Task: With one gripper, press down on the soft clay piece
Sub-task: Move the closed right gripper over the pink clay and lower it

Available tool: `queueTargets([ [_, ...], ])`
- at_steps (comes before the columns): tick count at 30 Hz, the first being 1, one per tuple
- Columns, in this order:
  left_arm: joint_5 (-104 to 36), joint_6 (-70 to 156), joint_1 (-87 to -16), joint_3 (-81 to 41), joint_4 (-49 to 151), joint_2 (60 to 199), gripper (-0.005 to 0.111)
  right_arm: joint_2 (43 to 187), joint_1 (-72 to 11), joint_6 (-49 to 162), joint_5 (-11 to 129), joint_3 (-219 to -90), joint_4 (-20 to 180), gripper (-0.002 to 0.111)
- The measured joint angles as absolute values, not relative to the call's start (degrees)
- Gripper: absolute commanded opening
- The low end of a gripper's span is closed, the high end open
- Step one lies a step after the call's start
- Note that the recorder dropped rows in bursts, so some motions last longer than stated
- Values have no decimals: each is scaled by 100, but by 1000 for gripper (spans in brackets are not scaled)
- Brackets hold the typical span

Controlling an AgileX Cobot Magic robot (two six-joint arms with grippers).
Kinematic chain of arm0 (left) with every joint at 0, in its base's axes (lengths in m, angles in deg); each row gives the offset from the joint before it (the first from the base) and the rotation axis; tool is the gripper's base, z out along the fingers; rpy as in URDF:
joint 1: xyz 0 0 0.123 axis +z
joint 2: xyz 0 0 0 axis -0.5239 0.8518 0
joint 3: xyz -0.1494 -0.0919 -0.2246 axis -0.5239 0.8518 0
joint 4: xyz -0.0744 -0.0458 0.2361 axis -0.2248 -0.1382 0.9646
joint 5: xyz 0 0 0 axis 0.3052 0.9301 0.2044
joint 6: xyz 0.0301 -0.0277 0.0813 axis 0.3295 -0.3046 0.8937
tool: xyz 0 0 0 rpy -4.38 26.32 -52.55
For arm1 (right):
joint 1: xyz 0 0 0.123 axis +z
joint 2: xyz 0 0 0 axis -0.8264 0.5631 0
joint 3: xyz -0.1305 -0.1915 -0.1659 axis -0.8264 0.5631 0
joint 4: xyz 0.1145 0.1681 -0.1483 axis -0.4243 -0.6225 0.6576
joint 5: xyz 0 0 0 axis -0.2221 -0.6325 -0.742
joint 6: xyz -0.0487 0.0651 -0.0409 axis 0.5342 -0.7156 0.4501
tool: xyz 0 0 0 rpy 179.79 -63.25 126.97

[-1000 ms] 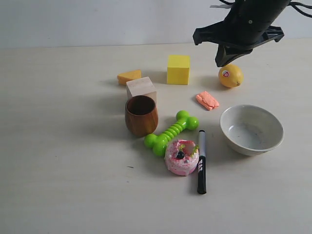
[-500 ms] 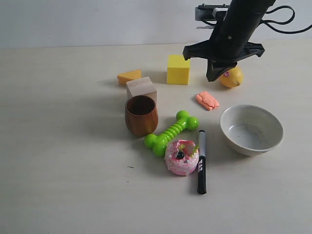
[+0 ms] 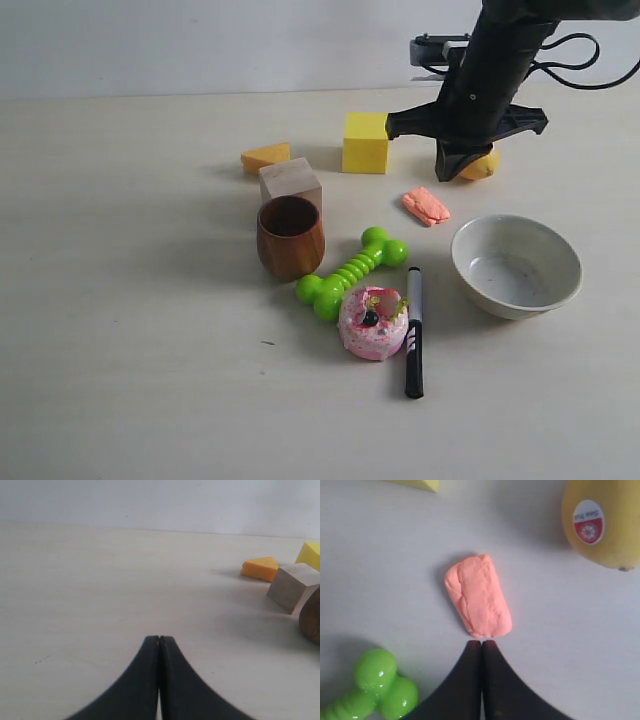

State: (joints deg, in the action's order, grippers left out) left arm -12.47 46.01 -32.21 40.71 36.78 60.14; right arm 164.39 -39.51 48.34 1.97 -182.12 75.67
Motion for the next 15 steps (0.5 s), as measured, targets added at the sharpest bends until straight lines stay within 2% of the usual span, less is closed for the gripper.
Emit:
queueTargets([
  [8, -1247, 4601, -3221, 4071, 3678, 6014, 0, 16620, -4017, 4836, 411, -18252, 7293, 0],
  [15, -1247, 4601, -3221, 4071, 3678, 6014, 0, 17103, -4017, 4880, 84, -18828, 7159, 0],
])
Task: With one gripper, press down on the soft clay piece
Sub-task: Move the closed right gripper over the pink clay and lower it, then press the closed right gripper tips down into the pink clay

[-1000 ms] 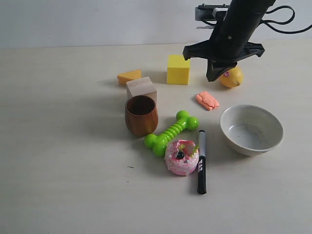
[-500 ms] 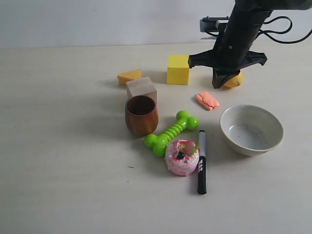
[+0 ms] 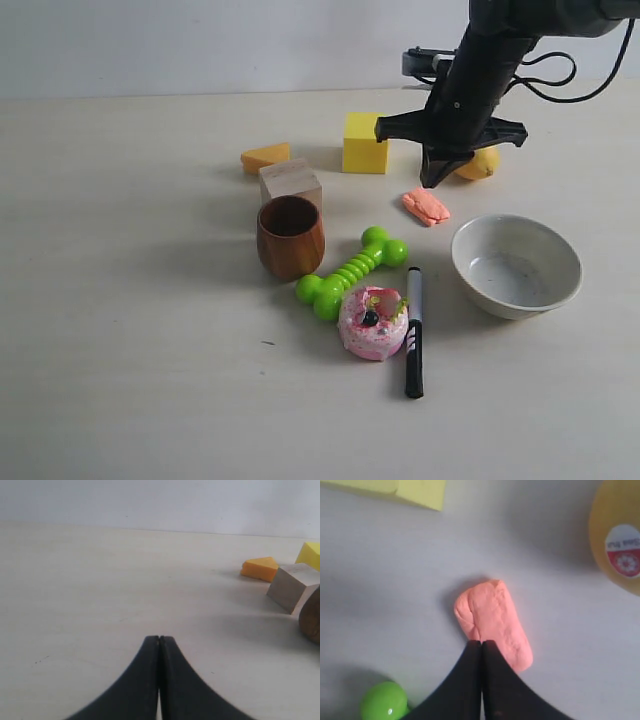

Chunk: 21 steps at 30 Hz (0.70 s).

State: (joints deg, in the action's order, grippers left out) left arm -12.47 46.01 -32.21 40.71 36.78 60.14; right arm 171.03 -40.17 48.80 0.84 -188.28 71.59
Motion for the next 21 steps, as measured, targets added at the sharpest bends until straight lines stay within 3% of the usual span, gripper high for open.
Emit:
queueTargets([
  [21, -1247, 4601, -3221, 4071, 3678, 6014, 0, 17449, -4017, 4901, -122, -18949, 7114, 0],
])
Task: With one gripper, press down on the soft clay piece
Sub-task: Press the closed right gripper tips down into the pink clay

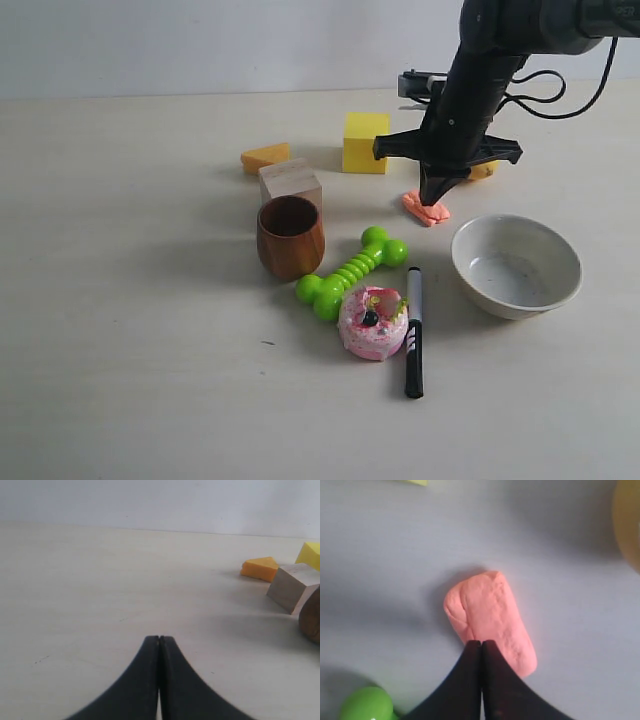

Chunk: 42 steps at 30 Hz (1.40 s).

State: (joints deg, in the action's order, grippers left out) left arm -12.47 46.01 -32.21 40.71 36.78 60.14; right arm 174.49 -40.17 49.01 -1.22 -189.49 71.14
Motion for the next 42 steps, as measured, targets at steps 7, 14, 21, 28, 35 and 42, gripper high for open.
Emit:
queueTargets([
  [7, -1247, 4601, -3221, 4071, 3678, 6014, 0, 17502, -4017, 4901, -85, -18949, 7114, 0],
  [14, -1247, 4601, -3221, 4071, 3678, 6014, 0, 17646, -4017, 4912, -106, -19013, 7103, 0],
  [21, -1247, 4601, -3221, 4071, 3678, 6014, 0, 17722, -4017, 4912, -152, -19061, 7080, 0],
  [28, -1247, 4601, -3221, 4071, 3678, 6014, 0, 17885, -4032, 4912, -290, -19125, 7044, 0],
  [35, -1247, 4601, -3221, 4071, 3678, 6014, 0, 17944, -4044, 4922, -365, -19176, 7020, 0],
  [42, -1247, 4601, -3221, 4071, 3678, 6014, 0, 17995, -4054, 4922, -384, -19205, 6989, 0],
])
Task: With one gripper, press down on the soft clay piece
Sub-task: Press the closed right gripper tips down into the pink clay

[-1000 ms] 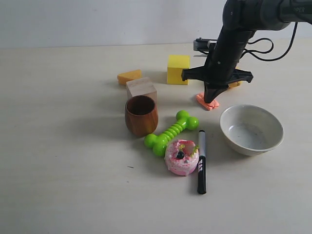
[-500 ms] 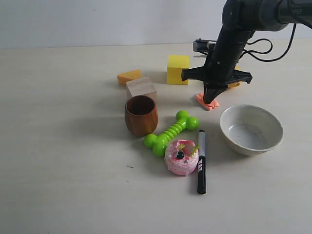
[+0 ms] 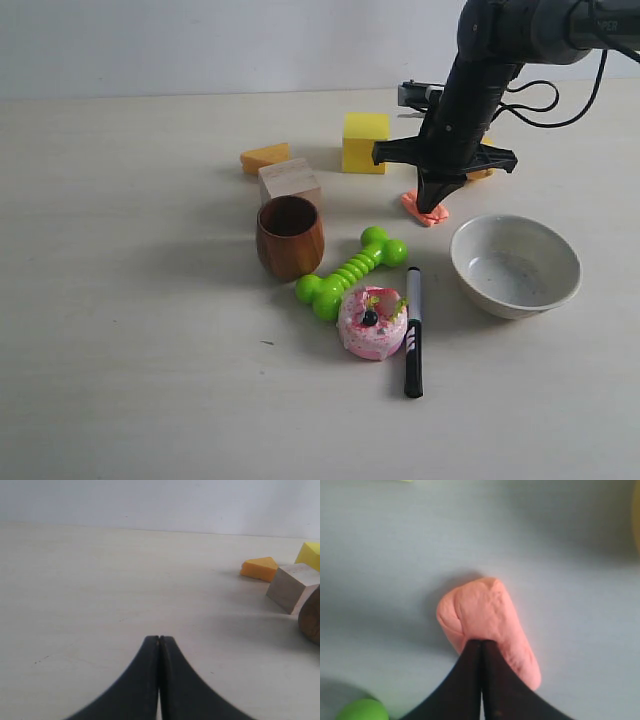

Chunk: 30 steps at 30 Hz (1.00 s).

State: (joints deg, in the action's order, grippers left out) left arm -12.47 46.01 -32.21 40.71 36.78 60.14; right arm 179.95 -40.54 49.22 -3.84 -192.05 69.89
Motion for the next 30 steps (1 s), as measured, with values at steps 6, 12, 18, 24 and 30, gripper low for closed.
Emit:
queueTargets([
  [6, -1247, 4601, -3221, 4071, 3678, 6014, 0, 18063, -4077, 4922, -435, -19266, 6927, 0],
  [12, -1247, 4601, -3221, 4071, 3678, 6014, 0, 18096, -4086, 4922, -459, -19280, 6891, 0],
  [18, -1247, 4601, -3221, 4071, 3678, 6014, 0, 18106, -4086, 4922, -459, -19292, 6891, 0],
  [24, -1247, 4601, -3221, 4071, 3678, 6014, 0, 18117, -4086, 4922, -466, -19292, 6869, 0],
  [30, -1247, 4601, -3221, 4071, 3678, 6014, 0, 18138, -4099, 4922, -471, -19305, 6834, 0],
])
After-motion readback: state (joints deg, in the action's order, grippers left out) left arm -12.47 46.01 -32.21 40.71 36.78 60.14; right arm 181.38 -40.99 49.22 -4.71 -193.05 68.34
